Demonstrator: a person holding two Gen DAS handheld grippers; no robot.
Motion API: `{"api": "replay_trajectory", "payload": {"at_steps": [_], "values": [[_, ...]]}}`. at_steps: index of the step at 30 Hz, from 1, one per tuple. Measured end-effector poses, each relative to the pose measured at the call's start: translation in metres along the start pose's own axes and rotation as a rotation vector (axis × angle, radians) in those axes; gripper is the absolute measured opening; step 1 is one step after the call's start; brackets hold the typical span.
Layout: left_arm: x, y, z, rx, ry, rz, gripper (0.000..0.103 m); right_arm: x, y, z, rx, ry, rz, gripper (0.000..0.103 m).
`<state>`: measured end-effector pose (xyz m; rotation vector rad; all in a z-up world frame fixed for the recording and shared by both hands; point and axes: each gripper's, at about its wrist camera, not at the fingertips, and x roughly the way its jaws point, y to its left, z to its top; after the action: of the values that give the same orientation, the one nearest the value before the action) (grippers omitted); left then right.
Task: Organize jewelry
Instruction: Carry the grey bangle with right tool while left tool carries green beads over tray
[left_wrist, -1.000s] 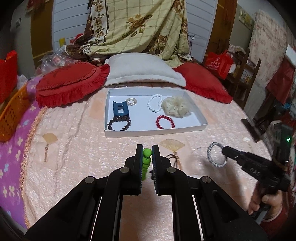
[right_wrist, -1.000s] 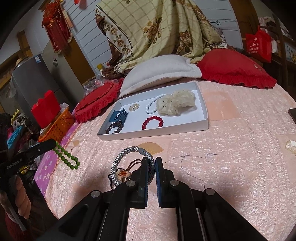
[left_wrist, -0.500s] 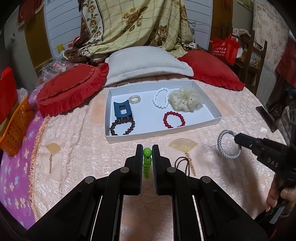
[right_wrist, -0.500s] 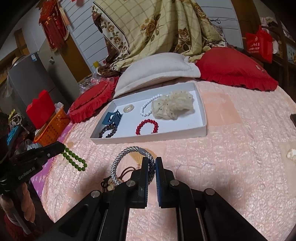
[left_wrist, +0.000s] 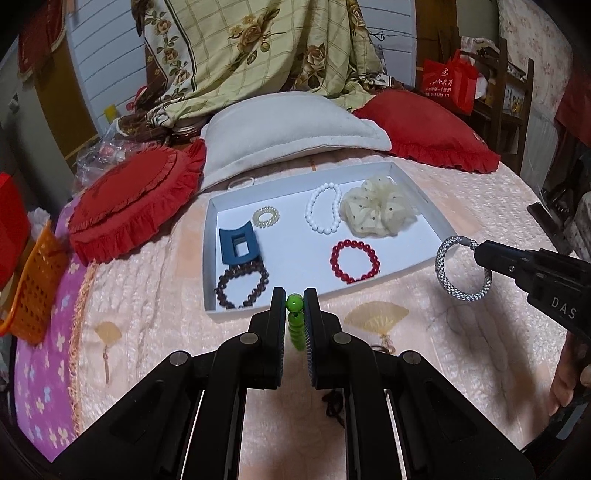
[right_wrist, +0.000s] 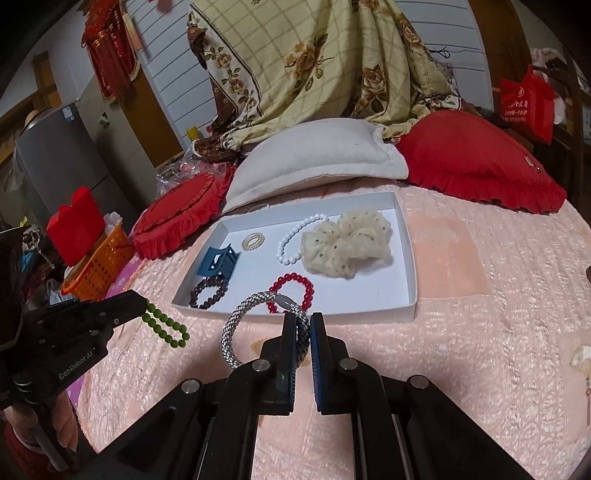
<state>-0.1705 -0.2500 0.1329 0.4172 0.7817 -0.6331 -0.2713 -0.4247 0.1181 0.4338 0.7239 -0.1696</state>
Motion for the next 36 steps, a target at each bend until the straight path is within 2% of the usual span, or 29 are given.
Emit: {"api": "replay_trajectory", "payload": {"at_steps": [19,31,36], "values": [[0.055,0.003,0.046,-0.011,0.025,0.01,0.008,0.047,-0.024,0.033,0.014,0.014,-0.048,0.007],[0.104,0.028,0.071,-0.133,0.099,-0.056,0.008,0.078,-0.043,0.037,0.042,0.049,-0.069,0.007],[0.131,0.038,0.076,-0.207,0.157,-0.125,0.008,0.092,-0.05,0.037,0.038,0.076,-0.079,0.007]]}}
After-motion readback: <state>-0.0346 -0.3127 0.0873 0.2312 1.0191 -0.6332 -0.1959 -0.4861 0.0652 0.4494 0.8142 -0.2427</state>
